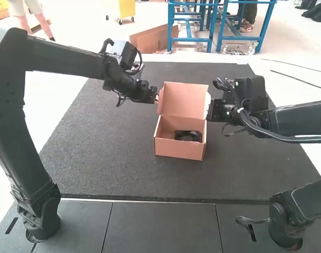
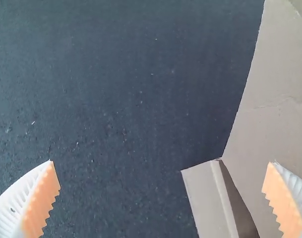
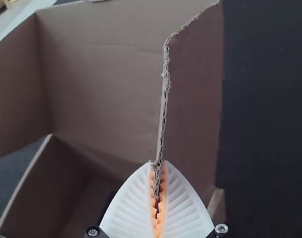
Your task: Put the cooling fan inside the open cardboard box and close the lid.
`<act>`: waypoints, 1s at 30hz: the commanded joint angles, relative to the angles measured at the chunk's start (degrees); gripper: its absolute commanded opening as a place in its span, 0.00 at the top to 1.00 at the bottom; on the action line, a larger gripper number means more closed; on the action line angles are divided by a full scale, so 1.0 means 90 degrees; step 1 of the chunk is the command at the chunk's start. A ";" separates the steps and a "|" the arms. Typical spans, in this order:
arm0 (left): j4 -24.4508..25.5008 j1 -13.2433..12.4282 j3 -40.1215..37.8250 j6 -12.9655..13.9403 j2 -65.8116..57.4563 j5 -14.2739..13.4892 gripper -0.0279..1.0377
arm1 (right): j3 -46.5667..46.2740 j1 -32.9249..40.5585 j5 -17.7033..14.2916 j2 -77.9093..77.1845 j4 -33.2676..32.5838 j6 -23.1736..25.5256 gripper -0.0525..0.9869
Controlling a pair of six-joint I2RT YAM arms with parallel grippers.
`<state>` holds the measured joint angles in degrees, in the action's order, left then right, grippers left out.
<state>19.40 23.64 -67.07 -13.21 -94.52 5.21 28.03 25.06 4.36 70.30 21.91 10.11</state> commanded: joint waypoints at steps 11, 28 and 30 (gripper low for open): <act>-0.0065 0.0098 0.0147 -0.0036 0.0356 0.0251 0.07 | -0.0273 0.0282 0.0170 -0.0106 0.0192 -0.0772 0.97; 0.0061 0.0586 0.0431 -0.0094 0.0502 0.0593 0.07 | -0.0449 0.0272 0.0209 -0.0175 0.0163 -0.0908 0.97; 0.0061 0.0586 0.0499 -0.0094 0.0551 0.0583 0.07 | -0.0517 0.0282 0.0248 -0.0253 0.0153 -0.0918 0.97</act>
<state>19.94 28.40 -63.09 -13.80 -92.18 9.28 24.32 26.57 5.17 69.76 23.42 2.72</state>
